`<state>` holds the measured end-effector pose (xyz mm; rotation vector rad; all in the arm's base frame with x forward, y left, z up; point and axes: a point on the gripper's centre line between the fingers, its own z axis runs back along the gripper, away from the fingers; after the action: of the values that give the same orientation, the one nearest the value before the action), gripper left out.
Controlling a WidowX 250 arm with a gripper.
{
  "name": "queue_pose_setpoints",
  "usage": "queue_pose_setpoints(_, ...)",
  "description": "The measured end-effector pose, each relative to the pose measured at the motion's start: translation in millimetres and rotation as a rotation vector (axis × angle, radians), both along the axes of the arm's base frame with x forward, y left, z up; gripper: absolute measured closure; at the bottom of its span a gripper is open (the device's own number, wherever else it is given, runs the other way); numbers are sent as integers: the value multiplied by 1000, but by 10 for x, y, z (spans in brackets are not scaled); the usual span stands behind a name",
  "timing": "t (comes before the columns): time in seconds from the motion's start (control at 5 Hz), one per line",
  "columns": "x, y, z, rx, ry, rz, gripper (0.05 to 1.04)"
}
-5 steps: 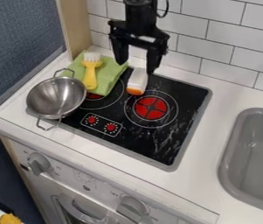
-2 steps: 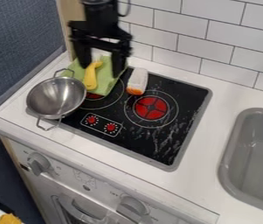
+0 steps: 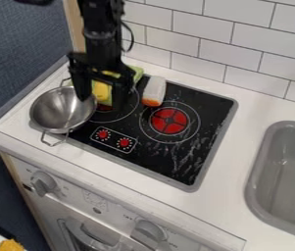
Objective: Move the silver pot to the upper right of the right burner
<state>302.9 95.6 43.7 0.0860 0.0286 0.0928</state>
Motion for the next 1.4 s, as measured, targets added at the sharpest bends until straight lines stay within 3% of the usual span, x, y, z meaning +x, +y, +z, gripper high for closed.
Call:
queue_pose_setpoints(0.4,-45,220,-283,61,57,27,120)
queue_pose_setpoints(0.8,-77,252,-301,48,57,43,692)
queue_pose_setpoints(1.0,-112,243,-254,52,48,44,864)
queue_pose_setpoints(1.2,-157,230,-152,58,8,57,978)
queue_pose_setpoints(1.4,-240,159,71,44,-38,82,1011)
